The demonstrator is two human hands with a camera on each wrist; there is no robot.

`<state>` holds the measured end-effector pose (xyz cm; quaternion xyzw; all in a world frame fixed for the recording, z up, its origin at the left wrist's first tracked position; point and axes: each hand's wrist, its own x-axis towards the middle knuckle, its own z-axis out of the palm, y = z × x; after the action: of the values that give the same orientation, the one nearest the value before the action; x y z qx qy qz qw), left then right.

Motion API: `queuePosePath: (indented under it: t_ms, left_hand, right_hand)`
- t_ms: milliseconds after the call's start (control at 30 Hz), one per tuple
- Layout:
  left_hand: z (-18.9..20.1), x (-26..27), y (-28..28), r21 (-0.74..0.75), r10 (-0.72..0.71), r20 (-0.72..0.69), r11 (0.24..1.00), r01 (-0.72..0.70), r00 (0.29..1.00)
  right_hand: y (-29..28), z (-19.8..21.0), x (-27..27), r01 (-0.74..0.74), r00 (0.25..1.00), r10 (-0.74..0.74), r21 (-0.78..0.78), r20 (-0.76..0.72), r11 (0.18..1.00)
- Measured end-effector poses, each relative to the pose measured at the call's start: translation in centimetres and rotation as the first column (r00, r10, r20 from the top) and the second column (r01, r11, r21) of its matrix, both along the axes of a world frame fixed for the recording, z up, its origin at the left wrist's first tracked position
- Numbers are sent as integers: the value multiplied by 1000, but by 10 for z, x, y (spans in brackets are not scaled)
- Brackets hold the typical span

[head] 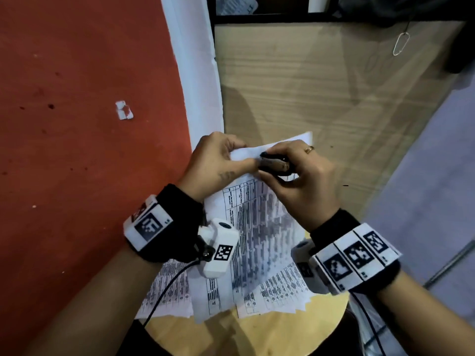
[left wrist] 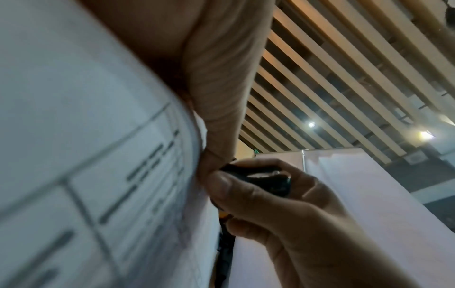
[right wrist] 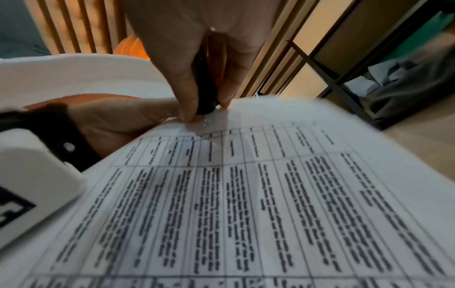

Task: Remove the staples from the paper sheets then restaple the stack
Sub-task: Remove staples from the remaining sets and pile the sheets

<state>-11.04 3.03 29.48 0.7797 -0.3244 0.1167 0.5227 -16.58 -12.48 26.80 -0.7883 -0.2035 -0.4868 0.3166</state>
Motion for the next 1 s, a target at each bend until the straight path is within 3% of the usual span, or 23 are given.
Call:
queuePosePath:
  t_ms: [67, 200, 333, 433, 533, 667, 733, 900, 1000]
  left_hand:
    - [-3, 5, 3, -6, 82, 81, 997, -82, 993]
    - [-1, 10, 23, 24, 106, 103, 994, -109, 989]
    - [0, 15, 30, 78, 105, 123, 990, -115, 987]
    - [5, 14, 33, 124, 33, 97, 991, -45, 995]
    - [7, 18, 38, 184, -50, 61, 982, 38, 997]
    - [8, 25, 44, 234, -137, 49, 964, 122, 989]
    - [6, 28, 45, 243, -159, 53, 960, 142, 986]
    - [4, 34, 47, 237, -194, 43, 955, 179, 980]
    - [4, 38, 49, 188, -195, -27, 962, 197, 980]
  right_hand:
    - [-7, -2, 3, 61, 998, -60, 66, -13, 996]
    - [-37, -9, 6, 62, 992, -21, 328, -128, 943]
    - [-49, -35, 18, 108, 916, 86, 449, -391, 887]
    - [-50, -37, 24, 46, 847, 274, 575, -456, 817]
    - [-54, -34, 28, -28, 712, 512, 709, -480, 705]
    - [-64, -35, 28, -128, 395, 773, 804, -496, 581]
    - [-68, -37, 26, -162, 301, 831, 833, -468, 529]
    - [-76, -40, 25, -189, 243, 872, 861, -424, 472]
    - [-71, -33, 19, -246, 238, 838, 805, -490, 540]
